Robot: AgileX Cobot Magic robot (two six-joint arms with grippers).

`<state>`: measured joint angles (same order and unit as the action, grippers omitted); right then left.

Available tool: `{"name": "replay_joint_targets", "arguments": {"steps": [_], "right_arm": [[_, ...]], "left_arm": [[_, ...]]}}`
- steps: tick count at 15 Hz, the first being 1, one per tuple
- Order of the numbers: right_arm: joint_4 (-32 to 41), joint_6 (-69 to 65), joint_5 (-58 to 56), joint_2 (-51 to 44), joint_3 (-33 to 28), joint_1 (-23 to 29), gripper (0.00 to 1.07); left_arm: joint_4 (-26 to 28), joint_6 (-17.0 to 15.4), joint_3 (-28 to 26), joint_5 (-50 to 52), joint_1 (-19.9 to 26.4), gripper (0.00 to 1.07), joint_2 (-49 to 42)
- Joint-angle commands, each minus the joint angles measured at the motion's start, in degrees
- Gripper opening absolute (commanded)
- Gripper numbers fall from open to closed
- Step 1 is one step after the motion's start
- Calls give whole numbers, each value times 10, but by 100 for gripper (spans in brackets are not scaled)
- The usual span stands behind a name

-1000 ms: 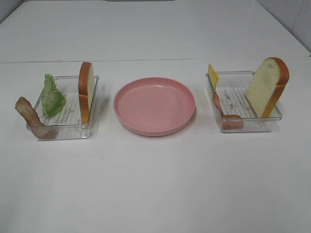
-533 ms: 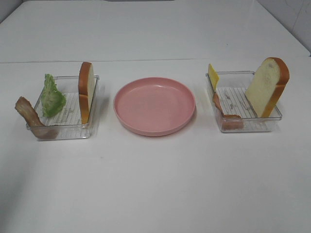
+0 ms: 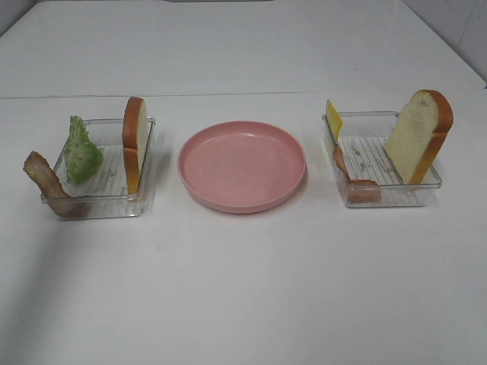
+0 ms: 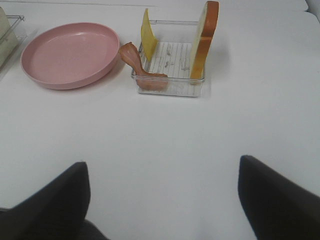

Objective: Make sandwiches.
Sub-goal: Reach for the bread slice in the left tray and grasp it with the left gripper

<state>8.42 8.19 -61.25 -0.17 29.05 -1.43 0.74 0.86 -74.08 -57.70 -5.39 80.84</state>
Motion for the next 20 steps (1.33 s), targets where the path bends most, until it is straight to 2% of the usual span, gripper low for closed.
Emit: {"name": "replay_joint_targets", "arguments": {"steps": [1,5,6,7,9,13,14,20], "right_arm": [[3,-3,5,-8,-1,-3,78],[3,-3,5,-8,-1,-3,78],[3,-3,5,-8,-1,-3,78],[3,-3,5,-8,-1,-3,78],[3,-3,5,-8,-1,-3,78],[3,-3,5,-8,-1,-3,78],[3,-3,5,-8,-1,-3,78],[3,-3,5,-8,-1,-3,78]], "left_arm": [[6,-25,-77,-64,-29,69,84],[3,-96,-215,-139,-81,69,219],[2,-102,-227,-143,-87,69,233],[-4,-111,-281,-158,-114,69,289],[-7,-138,-312,-160,-133,69,333],[-14,-147,-345,-160,-163,69,386],[-18,-158,-345,-160,-164,69,398],[-42,-160,-351,-109,-164,69,443]]}}
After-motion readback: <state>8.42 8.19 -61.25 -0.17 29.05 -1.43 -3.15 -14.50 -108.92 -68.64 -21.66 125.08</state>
